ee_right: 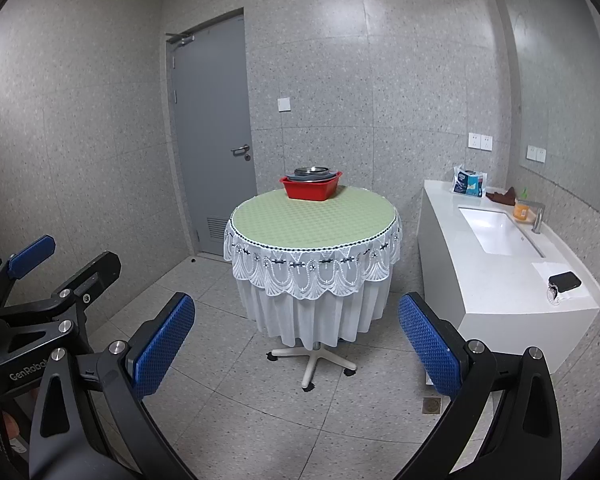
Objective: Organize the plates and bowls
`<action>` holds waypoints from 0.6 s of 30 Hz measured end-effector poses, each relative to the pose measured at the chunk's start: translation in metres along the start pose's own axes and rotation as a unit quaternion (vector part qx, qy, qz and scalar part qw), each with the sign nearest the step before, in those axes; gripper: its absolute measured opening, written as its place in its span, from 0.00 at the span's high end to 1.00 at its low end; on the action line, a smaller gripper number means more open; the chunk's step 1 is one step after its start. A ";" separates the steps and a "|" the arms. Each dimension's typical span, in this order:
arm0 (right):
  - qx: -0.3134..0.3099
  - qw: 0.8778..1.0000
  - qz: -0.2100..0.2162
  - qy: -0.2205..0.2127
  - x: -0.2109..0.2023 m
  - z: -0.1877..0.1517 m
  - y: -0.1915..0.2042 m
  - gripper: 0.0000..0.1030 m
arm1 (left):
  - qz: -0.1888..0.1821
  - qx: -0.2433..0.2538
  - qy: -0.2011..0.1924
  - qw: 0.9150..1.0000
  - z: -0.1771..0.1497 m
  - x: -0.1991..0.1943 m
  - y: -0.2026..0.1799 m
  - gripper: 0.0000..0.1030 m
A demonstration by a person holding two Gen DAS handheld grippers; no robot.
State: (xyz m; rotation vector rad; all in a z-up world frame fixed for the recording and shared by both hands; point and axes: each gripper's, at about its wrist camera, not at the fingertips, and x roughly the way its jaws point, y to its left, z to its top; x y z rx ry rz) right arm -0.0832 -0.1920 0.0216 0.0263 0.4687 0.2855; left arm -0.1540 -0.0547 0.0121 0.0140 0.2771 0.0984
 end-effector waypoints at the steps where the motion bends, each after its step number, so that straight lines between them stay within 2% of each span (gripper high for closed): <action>1: 0.000 1.000 0.000 0.000 0.000 0.000 0.000 0.00 | 0.000 0.000 0.000 1.000 0.000 0.000 0.000 0.01; 18: 0.001 1.000 0.001 0.002 0.002 0.001 0.000 0.00 | 0.002 0.000 0.001 1.000 0.000 0.005 0.000 0.01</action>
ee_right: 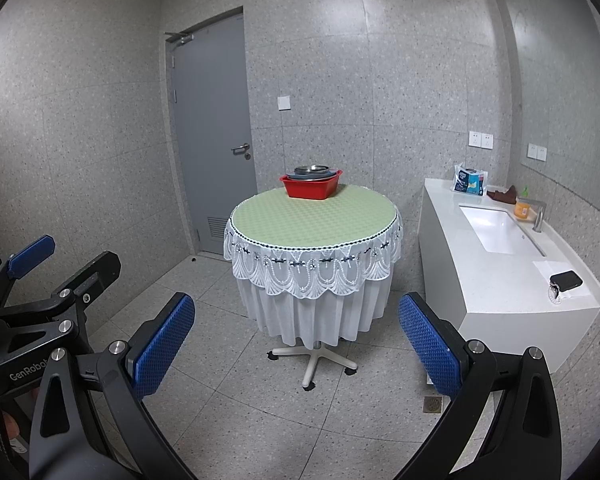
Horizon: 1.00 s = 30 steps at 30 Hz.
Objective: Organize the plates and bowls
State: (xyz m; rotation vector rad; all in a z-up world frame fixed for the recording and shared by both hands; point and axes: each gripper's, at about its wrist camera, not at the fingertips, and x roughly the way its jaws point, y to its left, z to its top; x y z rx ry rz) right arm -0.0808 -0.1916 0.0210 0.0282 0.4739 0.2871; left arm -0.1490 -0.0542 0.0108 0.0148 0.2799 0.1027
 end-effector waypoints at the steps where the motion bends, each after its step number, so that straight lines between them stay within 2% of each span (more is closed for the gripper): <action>1: 0.000 1.000 0.000 0.000 0.000 0.000 0.000 0.00 | 0.000 0.000 0.000 1.000 0.000 0.000 0.000 0.01; 30: -0.001 1.000 0.004 0.004 0.010 0.001 0.000 0.00 | 0.004 0.001 0.003 1.000 0.000 0.004 -0.004 0.01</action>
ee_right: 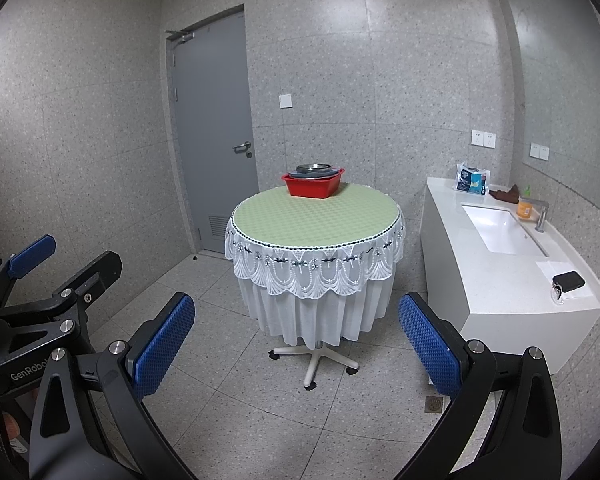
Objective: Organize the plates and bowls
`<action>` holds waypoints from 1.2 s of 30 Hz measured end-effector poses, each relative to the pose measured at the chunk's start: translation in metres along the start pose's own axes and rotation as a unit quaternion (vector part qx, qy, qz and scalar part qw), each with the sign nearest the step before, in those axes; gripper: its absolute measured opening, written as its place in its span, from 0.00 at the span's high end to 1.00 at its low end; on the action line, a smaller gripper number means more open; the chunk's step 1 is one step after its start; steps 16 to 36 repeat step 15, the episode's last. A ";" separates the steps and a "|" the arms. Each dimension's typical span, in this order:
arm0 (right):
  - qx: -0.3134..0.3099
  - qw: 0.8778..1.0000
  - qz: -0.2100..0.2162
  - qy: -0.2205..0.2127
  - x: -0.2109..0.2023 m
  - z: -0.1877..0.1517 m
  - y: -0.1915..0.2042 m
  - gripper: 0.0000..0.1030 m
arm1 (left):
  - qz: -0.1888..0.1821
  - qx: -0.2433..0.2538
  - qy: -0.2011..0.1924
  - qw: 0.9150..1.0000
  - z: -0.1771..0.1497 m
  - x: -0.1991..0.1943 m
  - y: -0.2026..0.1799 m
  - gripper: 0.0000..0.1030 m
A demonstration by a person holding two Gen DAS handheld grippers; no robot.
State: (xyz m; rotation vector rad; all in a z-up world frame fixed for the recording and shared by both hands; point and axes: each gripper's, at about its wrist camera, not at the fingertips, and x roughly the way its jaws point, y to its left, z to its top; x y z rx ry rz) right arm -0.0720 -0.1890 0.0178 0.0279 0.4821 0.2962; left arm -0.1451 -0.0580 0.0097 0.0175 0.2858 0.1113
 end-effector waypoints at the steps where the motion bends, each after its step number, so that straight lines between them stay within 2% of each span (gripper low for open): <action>1: 0.000 1.000 0.000 0.000 0.001 0.000 0.000 0.00 | 0.000 0.000 0.000 1.000 0.000 0.000 -0.001 0.01; 15: 0.007 1.000 0.007 0.003 0.014 0.002 -0.015 0.00 | 0.004 0.005 0.006 1.000 0.006 0.016 -0.015 0.01; 36: 0.007 1.000 0.007 0.003 0.014 0.002 -0.015 0.00 | 0.004 0.005 0.006 1.000 0.006 0.016 -0.015 0.01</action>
